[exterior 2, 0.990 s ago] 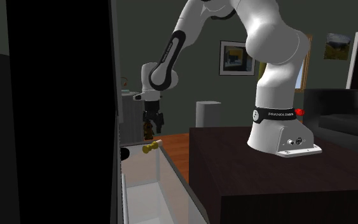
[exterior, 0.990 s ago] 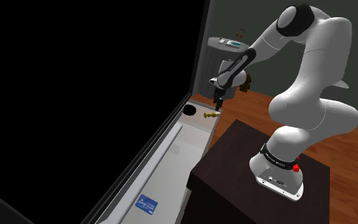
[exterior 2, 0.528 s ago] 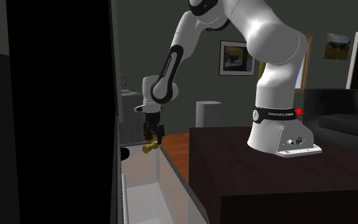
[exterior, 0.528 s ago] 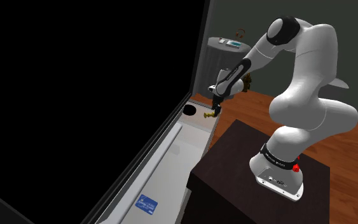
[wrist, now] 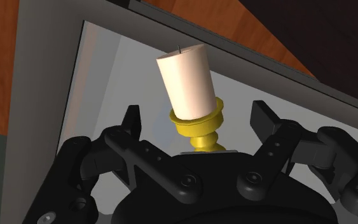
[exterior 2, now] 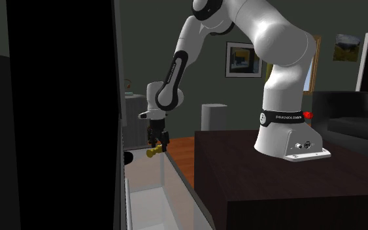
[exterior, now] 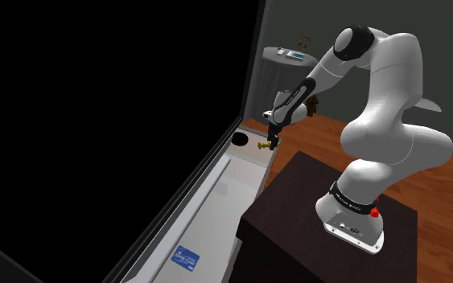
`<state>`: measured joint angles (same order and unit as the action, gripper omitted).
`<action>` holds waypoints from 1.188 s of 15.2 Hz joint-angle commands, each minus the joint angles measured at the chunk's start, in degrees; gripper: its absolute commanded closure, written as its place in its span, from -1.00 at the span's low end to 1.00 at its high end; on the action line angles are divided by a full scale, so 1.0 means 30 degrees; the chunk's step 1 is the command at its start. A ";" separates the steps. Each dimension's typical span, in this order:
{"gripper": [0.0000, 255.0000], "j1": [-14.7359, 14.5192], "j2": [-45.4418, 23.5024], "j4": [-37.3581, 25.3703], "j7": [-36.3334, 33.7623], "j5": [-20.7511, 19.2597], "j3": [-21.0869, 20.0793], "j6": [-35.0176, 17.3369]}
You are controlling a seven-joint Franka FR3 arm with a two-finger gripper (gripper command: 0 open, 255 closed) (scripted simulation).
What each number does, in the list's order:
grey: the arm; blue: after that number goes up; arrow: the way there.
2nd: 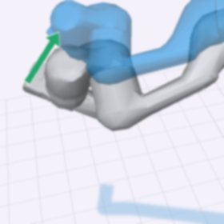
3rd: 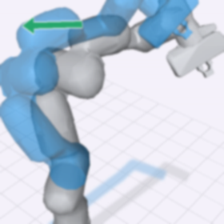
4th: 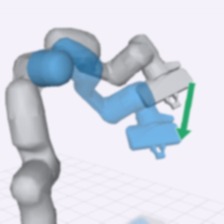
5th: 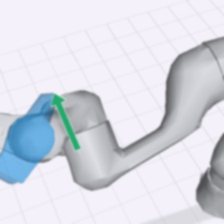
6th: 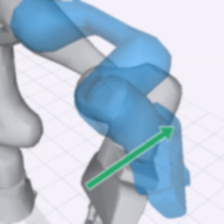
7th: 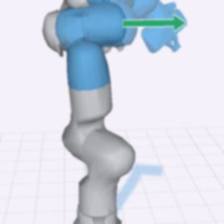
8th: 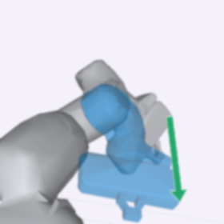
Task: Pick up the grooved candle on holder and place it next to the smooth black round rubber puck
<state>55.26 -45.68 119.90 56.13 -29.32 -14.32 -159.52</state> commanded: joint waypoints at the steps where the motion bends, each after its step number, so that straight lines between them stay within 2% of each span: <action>1: -1.00 -0.0004 -0.0007 -0.0006 -0.0002 -0.0002 0.0003 -0.0003; 3: -1.00 -0.0002 -0.0003 -0.0003 -0.0001 -0.0001 0.0001 -0.0001; 4: 1.00 -0.0002 -0.0003 -0.0003 -0.0001 -0.0001 0.0001 -0.0001; 13: 1.00 -0.0004 -0.0007 -0.0006 -0.0002 -0.0002 0.0003 -0.0003; 18: 1.00 0.0528 0.1289 0.0689 0.0303 0.0403 -0.0641 0.0679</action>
<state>56.37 -42.67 121.51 56.71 -28.39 -15.81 -157.95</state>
